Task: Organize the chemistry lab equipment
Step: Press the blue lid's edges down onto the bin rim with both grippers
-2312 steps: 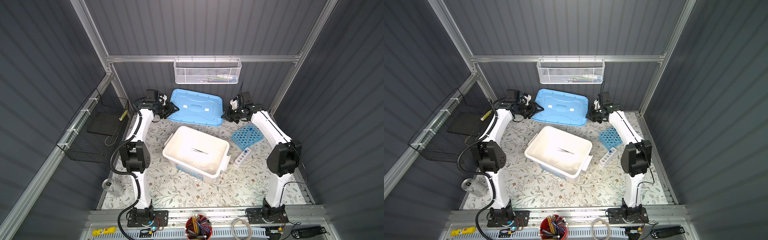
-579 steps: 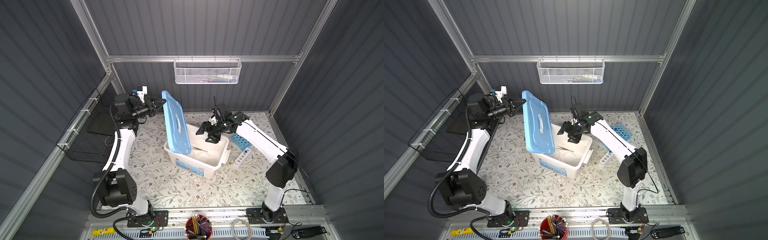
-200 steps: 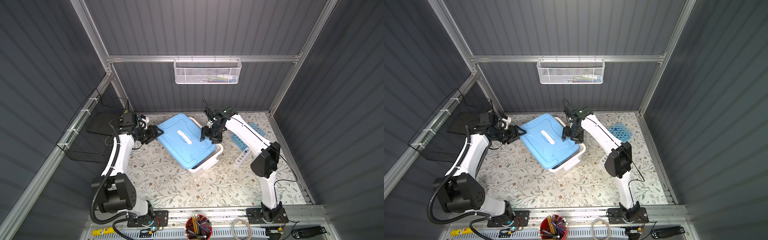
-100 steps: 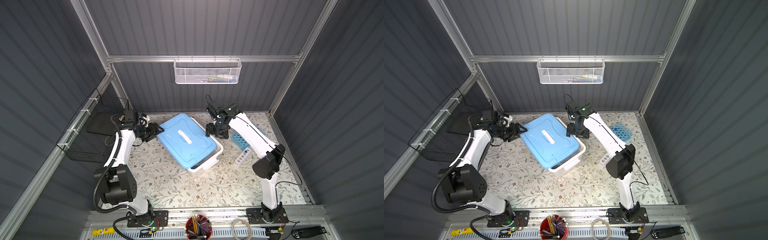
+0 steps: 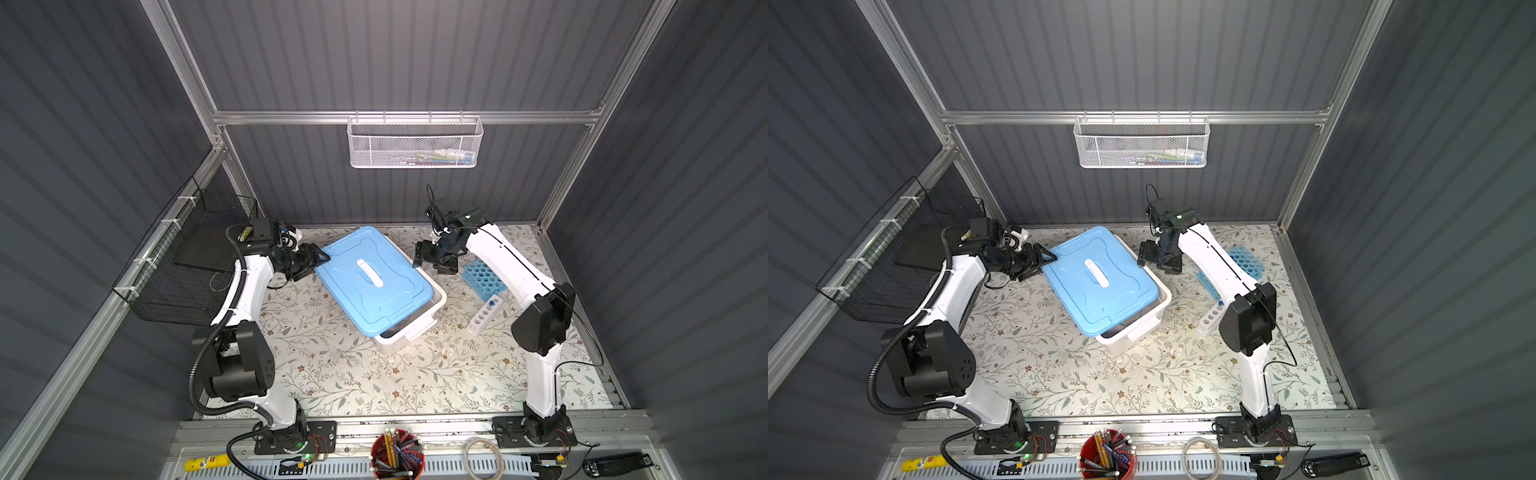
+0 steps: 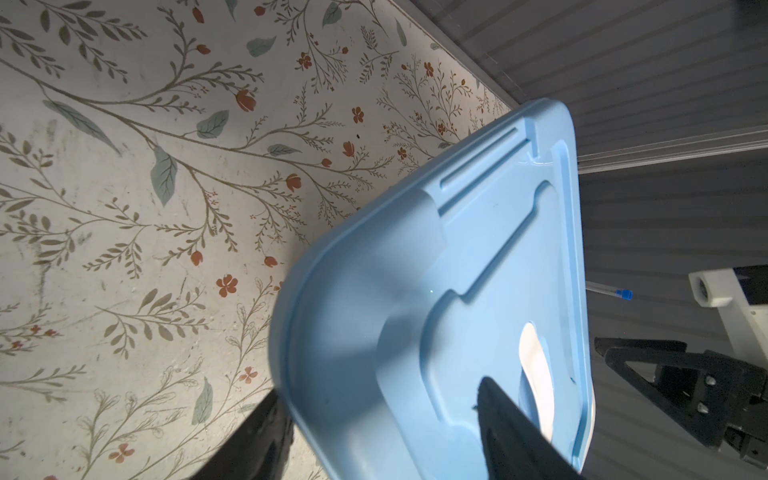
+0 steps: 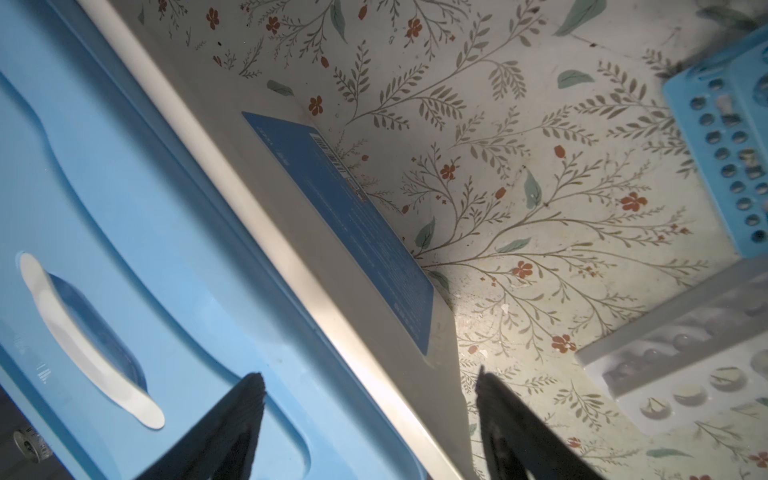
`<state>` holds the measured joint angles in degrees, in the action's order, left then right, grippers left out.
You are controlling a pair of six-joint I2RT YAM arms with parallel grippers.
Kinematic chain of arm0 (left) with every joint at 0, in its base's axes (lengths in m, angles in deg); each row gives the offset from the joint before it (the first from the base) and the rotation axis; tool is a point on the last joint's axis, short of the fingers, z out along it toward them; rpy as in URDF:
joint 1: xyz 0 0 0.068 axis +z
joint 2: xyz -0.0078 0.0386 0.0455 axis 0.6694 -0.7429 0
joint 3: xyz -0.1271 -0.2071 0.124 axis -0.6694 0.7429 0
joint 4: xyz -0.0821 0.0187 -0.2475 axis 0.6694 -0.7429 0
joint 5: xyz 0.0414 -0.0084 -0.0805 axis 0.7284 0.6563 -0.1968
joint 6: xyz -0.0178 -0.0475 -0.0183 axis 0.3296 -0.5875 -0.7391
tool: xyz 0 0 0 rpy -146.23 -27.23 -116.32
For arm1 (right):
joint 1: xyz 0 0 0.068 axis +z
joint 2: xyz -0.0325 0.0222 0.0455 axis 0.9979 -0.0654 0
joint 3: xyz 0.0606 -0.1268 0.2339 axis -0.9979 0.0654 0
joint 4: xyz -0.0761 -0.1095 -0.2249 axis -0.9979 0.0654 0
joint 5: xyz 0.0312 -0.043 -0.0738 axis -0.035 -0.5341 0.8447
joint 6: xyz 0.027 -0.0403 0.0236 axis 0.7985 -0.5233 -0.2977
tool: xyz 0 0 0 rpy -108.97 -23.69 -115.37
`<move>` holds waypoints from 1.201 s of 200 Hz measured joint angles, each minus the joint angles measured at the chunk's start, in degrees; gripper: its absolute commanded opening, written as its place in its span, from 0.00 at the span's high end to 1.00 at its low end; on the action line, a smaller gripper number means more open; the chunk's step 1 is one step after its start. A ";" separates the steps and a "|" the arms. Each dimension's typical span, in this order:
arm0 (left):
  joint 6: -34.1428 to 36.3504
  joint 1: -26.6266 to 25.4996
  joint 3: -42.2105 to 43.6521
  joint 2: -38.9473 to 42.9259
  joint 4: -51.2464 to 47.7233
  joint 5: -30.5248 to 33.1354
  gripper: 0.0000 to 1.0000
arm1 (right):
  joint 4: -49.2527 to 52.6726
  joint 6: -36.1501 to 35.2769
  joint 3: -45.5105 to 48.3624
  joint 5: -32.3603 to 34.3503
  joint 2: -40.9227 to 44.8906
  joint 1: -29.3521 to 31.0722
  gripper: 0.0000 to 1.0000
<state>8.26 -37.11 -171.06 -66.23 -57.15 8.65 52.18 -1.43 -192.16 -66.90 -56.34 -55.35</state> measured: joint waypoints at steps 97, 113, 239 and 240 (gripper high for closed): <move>-0.52 -2.99 -0.15 -0.76 -0.02 1.51 0.30 | -4.63 -1.29 0.04 -15.17 -2.75 -0.15 0.20; -1.11 -4.13 -0.15 -0.76 -0.02 2.08 0.30 | -3.96 -1.90 -0.39 -16.20 -3.23 -0.15 0.20; -5.31 -7.52 -3.52 0.50 -10.49 5.46 0.29 | -3.21 -5.38 -0.96 -18.47 -6.51 0.13 0.19; -5.35 -7.52 -3.67 0.46 -10.67 5.49 0.29 | -3.21 -5.38 -0.96 -18.51 -6.51 0.13 0.19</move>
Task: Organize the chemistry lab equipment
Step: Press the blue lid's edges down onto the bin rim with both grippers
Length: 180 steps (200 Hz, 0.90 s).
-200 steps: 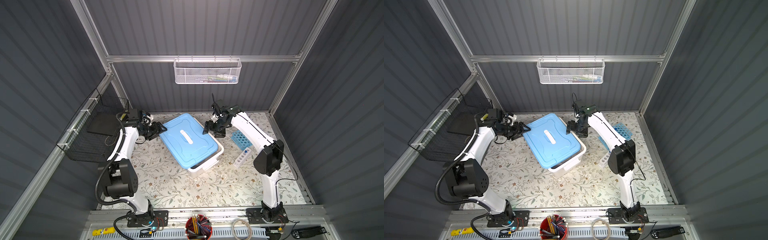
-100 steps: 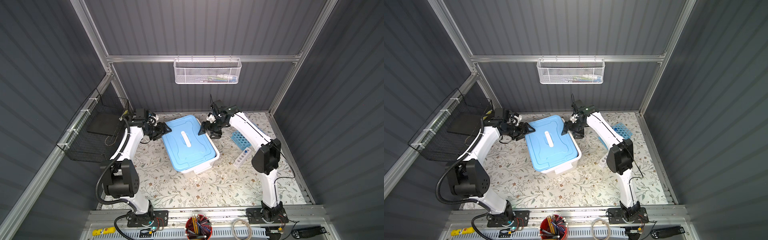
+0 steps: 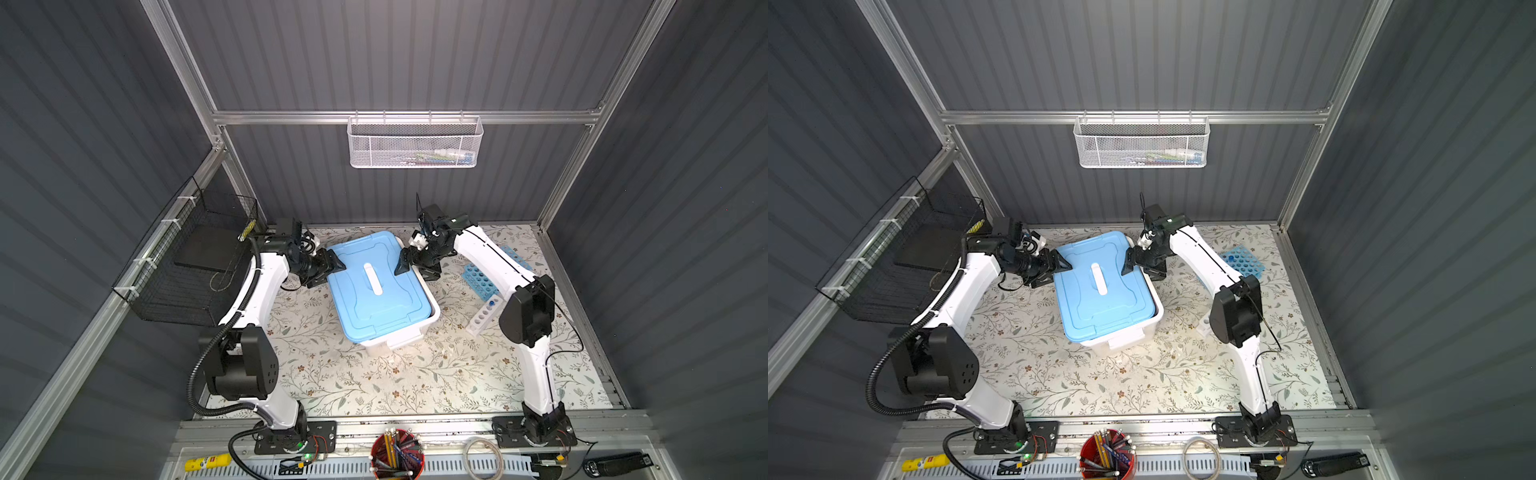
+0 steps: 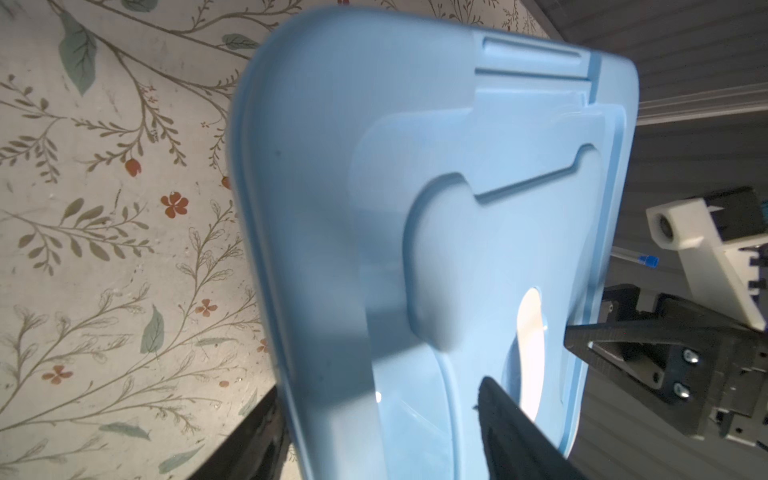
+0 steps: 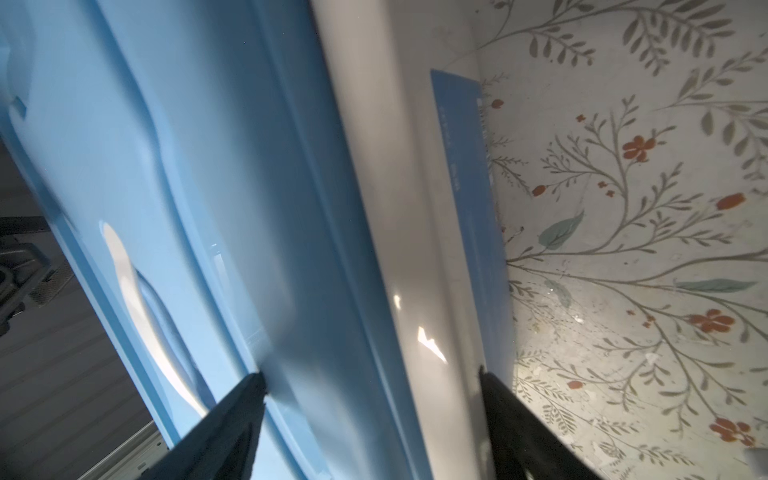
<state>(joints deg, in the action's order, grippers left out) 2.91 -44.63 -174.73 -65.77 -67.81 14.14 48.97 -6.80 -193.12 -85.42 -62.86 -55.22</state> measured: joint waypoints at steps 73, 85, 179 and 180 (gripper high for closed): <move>-1.86 -1.07 -4.37 -1.68 -4.22 3.65 0.29 | -3.10 2.71 1.16 -7.10 0.96 -0.90 0.14; -1.99 -1.31 -4.33 -2.01 -4.46 4.20 0.29 | -3.39 3.10 1.25 -7.78 0.98 -1.03 0.14; -1.14 -4.22 -8.39 -5.03 -10.38 6.36 0.13 | -4.90 2.21 3.23 -8.81 0.98 -2.29 0.11; -1.14 -4.22 -8.48 -5.03 -10.40 6.36 0.13 | -4.96 2.25 3.32 -8.81 0.96 -2.32 0.11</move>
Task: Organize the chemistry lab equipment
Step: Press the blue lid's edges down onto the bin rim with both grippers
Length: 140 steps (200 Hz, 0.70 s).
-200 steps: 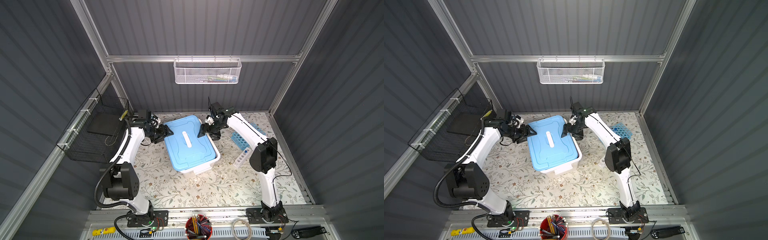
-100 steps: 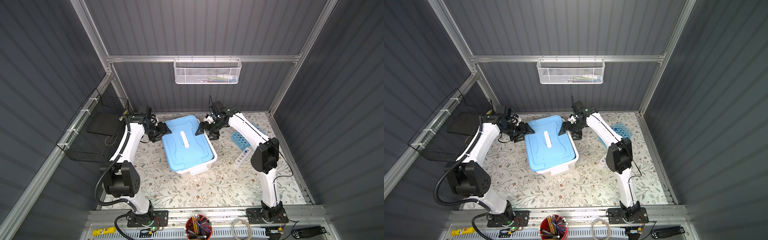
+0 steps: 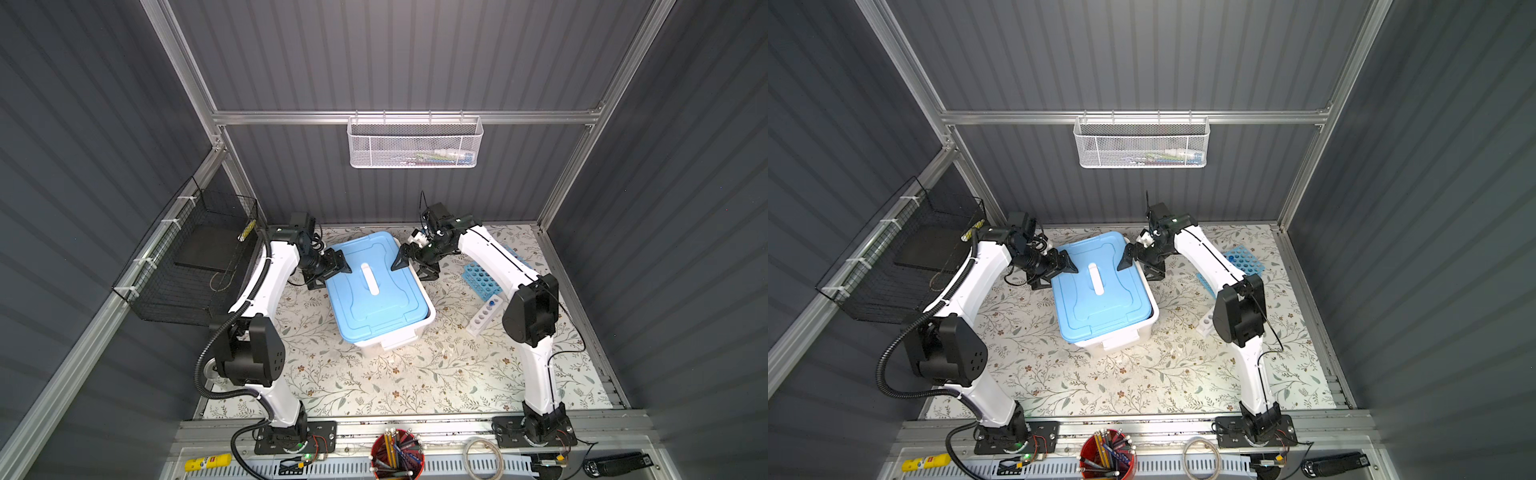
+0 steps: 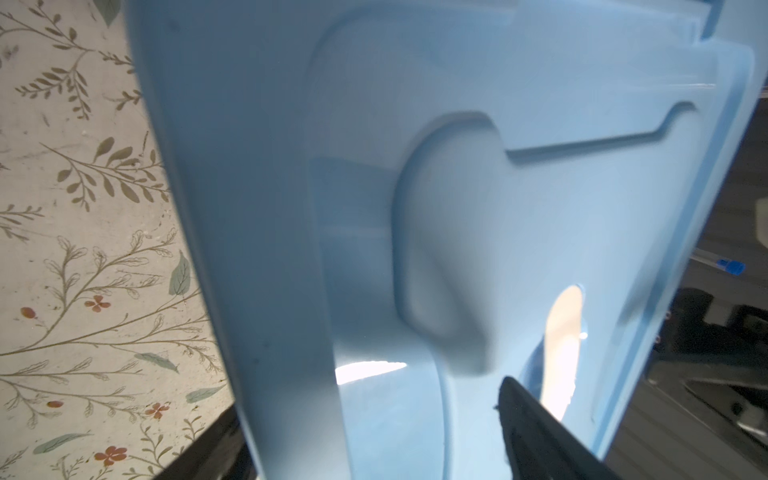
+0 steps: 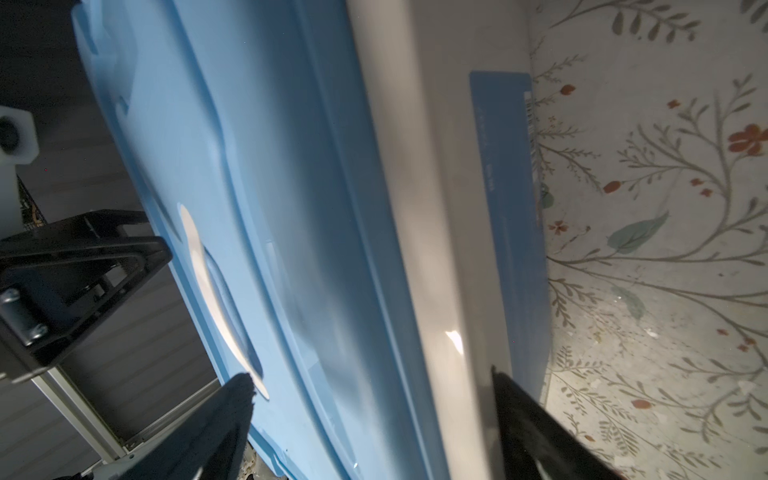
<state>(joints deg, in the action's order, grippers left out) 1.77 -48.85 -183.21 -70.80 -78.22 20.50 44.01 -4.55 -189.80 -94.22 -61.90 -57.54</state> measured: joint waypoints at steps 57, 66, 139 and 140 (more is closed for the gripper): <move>-0.44 -0.24 -5.29 -1.49 -0.55 -2.89 0.13 | -1.73 3.02 0.94 -0.33 1.05 -1.64 0.07; -0.44 -0.28 -5.29 -1.92 -0.68 -2.93 0.13 | -1.86 3.37 0.90 -0.79 1.25 -1.62 0.07; -0.02 -0.33 0.31 -4.66 0.96 -2.45 0.07 | -2.51 4.92 1.09 -2.99 1.29 -1.57 0.06; -0.07 -0.33 0.31 -4.66 0.96 -2.43 0.07 | -2.51 4.92 1.09 -3.02 1.29 -1.57 0.06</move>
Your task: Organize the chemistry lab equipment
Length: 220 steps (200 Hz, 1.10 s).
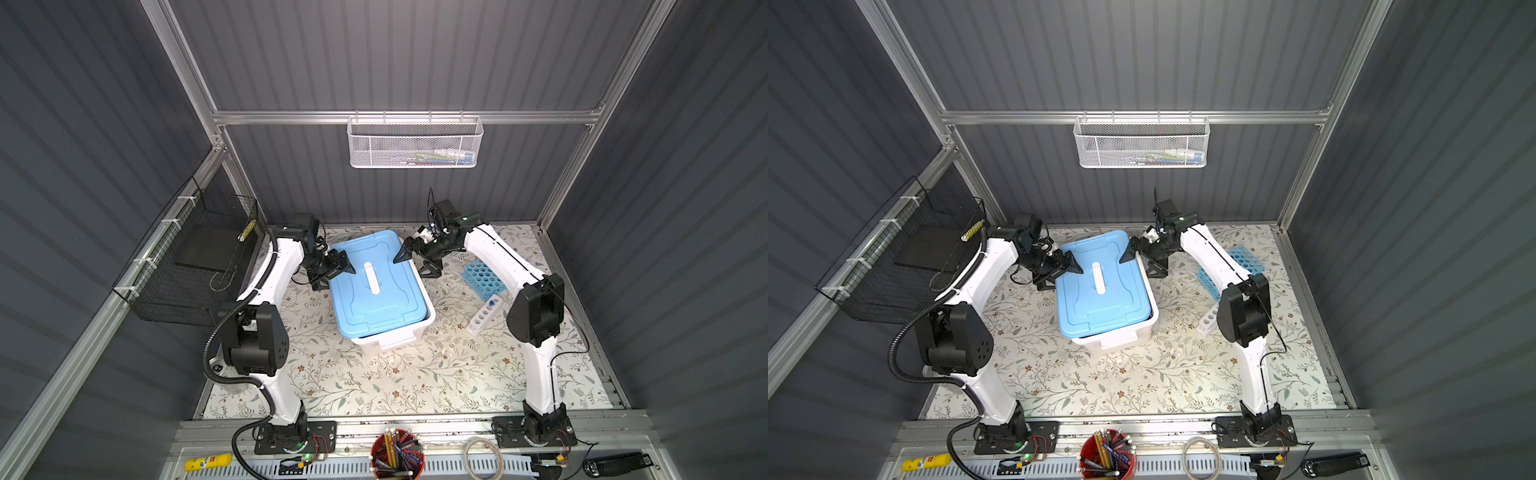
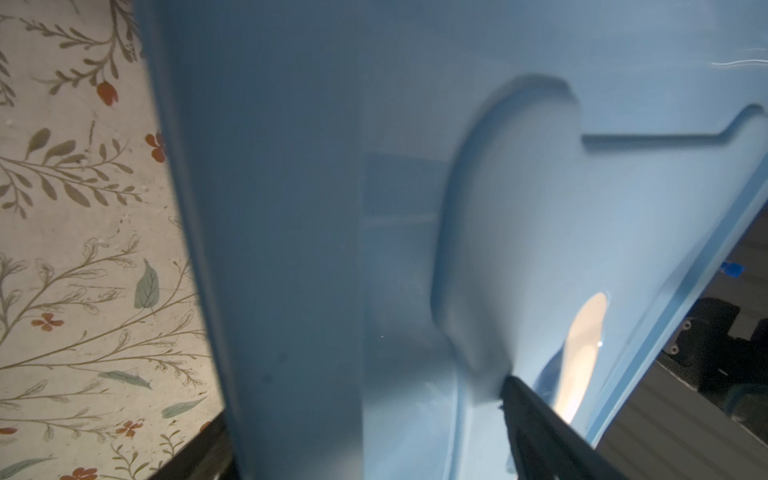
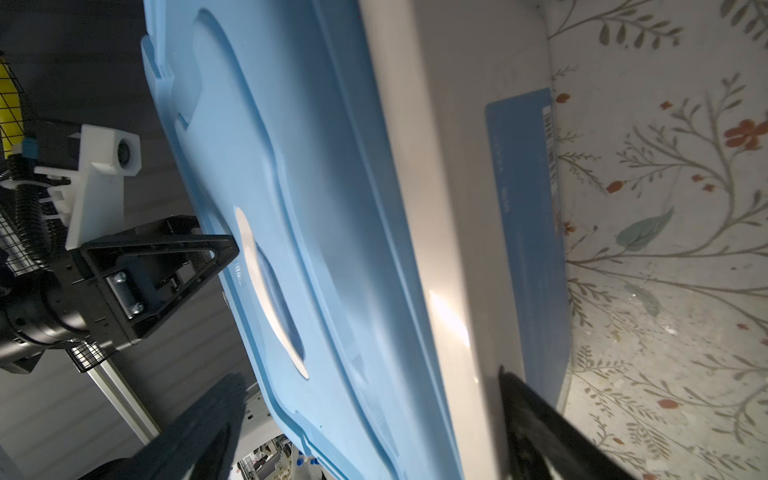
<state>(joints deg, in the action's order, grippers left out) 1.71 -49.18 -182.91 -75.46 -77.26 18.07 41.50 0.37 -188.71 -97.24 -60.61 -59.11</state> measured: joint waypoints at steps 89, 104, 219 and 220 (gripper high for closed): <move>0.44 -2.29 -3.23 -1.88 -1.18 1.77 0.00 | 0.07 0.83 0.00 -1.09 -0.26 0.63 0.04; 0.48 -3.13 -4.24 -2.49 -1.81 2.71 0.00 | 0.48 0.83 -0.70 -1.09 -0.90 0.63 0.03; 1.53 -2.89 -13.51 -3.28 -7.02 5.44 0.00 | -0.22 1.88 1.68 1.81 1.18 -1.42 0.02; 1.55 -2.86 -13.60 -3.28 -7.04 5.44 0.00 | -0.24 1.97 1.81 1.92 1.36 -1.51 0.02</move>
<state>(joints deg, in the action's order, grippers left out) 3.26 -52.04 -196.50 -78.73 -84.29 23.51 41.26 2.33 -186.90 -95.32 -59.25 -60.62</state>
